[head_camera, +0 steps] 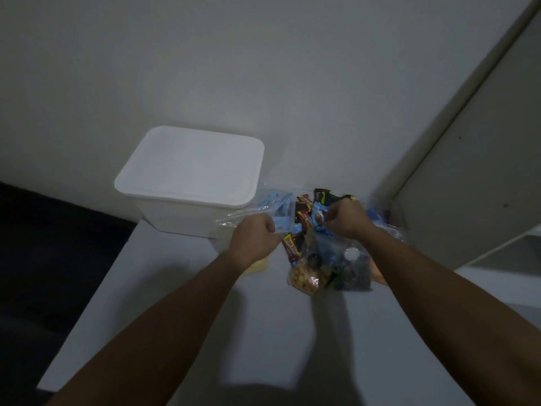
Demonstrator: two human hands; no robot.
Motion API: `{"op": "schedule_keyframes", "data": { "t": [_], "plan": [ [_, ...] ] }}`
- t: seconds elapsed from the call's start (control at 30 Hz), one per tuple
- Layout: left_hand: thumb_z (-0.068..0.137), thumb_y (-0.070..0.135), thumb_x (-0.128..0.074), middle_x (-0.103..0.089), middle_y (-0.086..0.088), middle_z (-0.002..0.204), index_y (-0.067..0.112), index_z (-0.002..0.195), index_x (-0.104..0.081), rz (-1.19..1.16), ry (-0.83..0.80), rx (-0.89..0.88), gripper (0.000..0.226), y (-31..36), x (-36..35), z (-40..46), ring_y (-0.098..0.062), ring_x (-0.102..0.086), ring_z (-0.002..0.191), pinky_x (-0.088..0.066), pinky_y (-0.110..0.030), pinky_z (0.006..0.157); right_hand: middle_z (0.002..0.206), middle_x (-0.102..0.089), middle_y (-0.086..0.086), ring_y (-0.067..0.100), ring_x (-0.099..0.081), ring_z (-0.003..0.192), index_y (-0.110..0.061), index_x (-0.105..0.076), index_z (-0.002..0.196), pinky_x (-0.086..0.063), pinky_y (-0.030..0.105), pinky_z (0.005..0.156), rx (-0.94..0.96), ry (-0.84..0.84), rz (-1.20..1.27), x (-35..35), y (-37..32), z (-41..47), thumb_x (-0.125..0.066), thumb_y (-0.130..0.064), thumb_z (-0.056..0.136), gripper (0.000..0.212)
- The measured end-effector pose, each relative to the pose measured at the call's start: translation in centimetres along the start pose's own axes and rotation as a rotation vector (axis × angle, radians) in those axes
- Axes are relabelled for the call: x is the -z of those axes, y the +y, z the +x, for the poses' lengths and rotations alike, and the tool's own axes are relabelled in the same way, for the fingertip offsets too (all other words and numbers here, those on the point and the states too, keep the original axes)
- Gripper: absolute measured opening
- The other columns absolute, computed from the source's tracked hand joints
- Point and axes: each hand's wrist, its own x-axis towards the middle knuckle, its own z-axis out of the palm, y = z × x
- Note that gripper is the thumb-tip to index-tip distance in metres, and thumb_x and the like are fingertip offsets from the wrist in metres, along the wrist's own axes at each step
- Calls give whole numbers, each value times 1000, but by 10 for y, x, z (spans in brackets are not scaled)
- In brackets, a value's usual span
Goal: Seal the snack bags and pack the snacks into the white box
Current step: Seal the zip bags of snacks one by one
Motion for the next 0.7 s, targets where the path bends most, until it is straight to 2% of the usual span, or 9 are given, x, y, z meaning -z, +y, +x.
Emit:
{"op": "schedule_keyframes", "data": {
  "t": [0.1,0.2,0.3,0.4,0.5,0.6,0.7],
  "plan": [
    [73,25,-76,-67,-1,82,19,74,-66,-6,-162,-30,11,12,-18,1,-20,-64,83,-50,-28,72,86,-73,13,22,-70,74,-3,-73,94,-59,32,69,-79,-221,-30,-9,21,-8,-63,-11,85,16],
    [74,18,-76,-69,-4,84,12,79,-70,-31,-307,-20,10,21,-35,0,-20,-65,81,-53,-32,72,92,-71,13,21,-68,81,-5,-71,95,-55,29,70,-71,-336,-44,-25,36,-18,-61,-14,89,16],
    [75,11,-71,-71,-10,89,5,85,-72,-31,-405,-25,12,27,-49,-3,-21,-66,84,-53,-34,73,87,-62,8,23,-61,86,-6,-67,86,-44,27,69,-72,-294,-35,-38,45,-23,-60,-17,88,13],
    [77,16,-69,-69,-11,94,4,91,-70,2,-468,-13,19,31,-62,-4,-20,-63,86,-51,-32,74,87,-55,8,24,-54,83,-5,-65,94,-39,26,70,-109,-238,-15,-45,52,-21,-60,-14,86,13],
    [81,24,-68,-63,-4,92,10,95,-68,-2,-523,13,20,34,-73,-3,-16,-57,86,-46,-32,75,98,-59,12,25,-57,88,-4,-62,103,-43,29,72,-125,-204,21,-50,56,-17,-65,-21,86,24],
    [83,24,-67,-65,-6,102,12,100,-68,33,-542,25,21,35,-81,-1,-14,-54,89,-44,-27,77,97,-57,7,23,-55,89,-8,-58,108,-46,32,77,-142,-167,69,-55,56,-11,-67,-23,85,29],
    [82,25,-69,-67,-8,104,11,100,-69,65,-541,48,23,33,-86,1,-15,-56,88,-48,-32,80,104,-62,9,25,-58,95,-9,-59,112,-52,40,87,-152,-170,88,-56,55,-6,-68,-22,84,32]
  ]
}}
